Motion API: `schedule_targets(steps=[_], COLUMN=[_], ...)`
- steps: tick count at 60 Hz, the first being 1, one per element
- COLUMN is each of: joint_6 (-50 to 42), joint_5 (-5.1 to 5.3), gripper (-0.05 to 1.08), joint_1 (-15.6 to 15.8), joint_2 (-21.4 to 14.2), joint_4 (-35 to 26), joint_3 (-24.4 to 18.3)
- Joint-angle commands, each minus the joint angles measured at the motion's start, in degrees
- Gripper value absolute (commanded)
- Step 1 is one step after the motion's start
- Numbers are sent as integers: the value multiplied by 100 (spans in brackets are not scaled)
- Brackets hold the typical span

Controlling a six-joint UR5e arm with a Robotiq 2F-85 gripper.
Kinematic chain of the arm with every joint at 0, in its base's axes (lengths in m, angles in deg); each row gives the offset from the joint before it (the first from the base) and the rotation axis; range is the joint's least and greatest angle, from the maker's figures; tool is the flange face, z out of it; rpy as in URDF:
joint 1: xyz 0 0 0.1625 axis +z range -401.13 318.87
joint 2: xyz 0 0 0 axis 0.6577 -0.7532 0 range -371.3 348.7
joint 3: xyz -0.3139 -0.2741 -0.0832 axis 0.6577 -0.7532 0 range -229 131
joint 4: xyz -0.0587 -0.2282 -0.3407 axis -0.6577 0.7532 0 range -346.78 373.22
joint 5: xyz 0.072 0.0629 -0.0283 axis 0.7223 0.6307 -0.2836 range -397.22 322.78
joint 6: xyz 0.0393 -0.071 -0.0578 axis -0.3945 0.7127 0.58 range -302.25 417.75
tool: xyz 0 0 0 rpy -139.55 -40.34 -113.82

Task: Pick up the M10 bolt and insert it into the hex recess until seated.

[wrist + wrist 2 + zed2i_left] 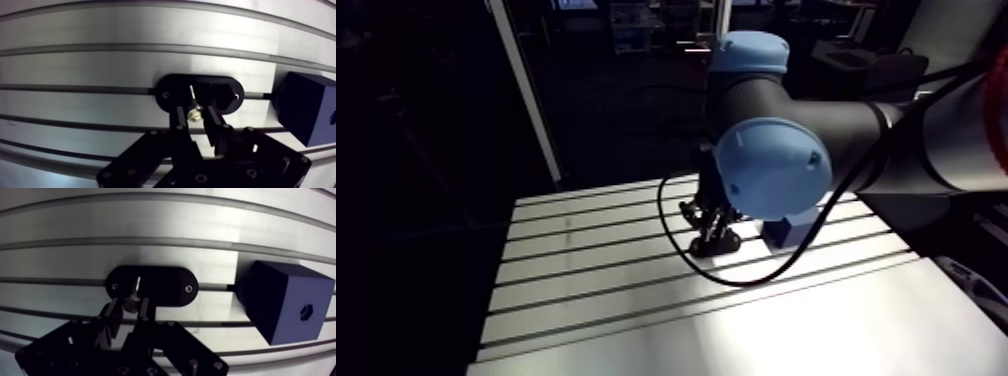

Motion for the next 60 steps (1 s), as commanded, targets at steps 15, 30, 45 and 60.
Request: schedule_targets(steps=[15,30,45,60], joint_6=[3,-6,-6,3], joint_5=[0,-9,-9,9], gripper=[68,70,75,78], joint_1=[0,9,0,-9], joint_2=[-8,0,-16,-42], joint_4=[14,14,14,6], joint_3=[9,9,-9,-51])
